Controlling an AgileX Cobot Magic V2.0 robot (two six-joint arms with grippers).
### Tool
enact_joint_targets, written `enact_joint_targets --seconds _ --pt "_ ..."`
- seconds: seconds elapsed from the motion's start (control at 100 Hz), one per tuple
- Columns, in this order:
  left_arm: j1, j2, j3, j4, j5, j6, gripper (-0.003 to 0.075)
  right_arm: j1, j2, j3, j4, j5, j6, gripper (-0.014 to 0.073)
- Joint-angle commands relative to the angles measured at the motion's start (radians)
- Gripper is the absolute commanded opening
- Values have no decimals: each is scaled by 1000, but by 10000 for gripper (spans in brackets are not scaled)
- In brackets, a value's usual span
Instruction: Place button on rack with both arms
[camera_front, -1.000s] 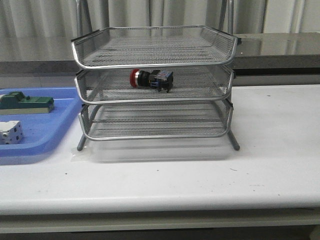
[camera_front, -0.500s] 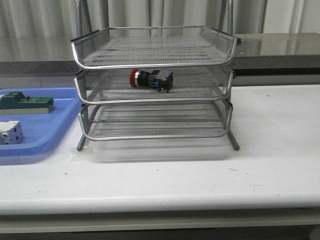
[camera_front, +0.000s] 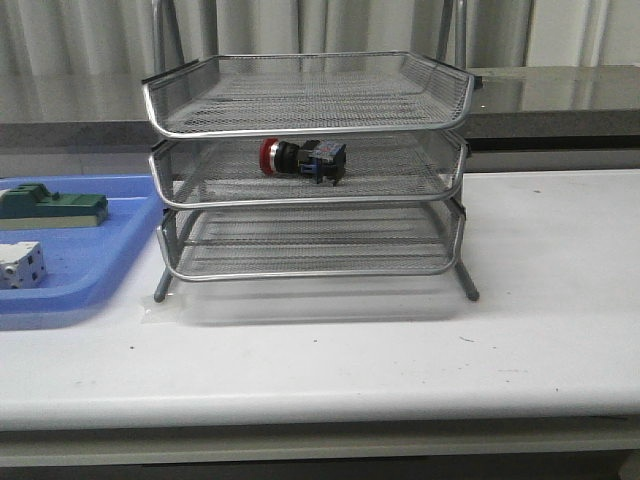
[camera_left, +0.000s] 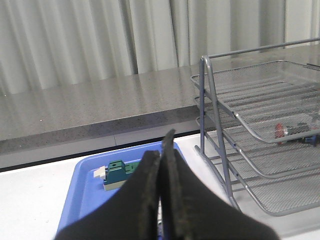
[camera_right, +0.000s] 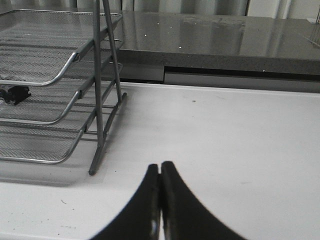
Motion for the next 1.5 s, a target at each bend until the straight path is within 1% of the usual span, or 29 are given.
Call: enact_joint_targets --seconds 0.0,0.11,0.27,0.37,1.49 --pt "3 8 -28 -17 -68 -7 -20 -5 -61 12 -8 -92 0 -60" --pt "3 8 -28 -17 -68 -7 -20 -5 -142 59 -8 -92 0 -60" --pt "3 8 -28 -17 -68 -7 -20 -6 -139 113 -9 -110 0 -60" --pt "3 8 -28 -17 -68 -7 -20 -6 -139 145 -7 -146 0 -60" --pt "3 8 -28 -17 -68 -7 -20 -6 -139 143 -7 -144 0 -60"
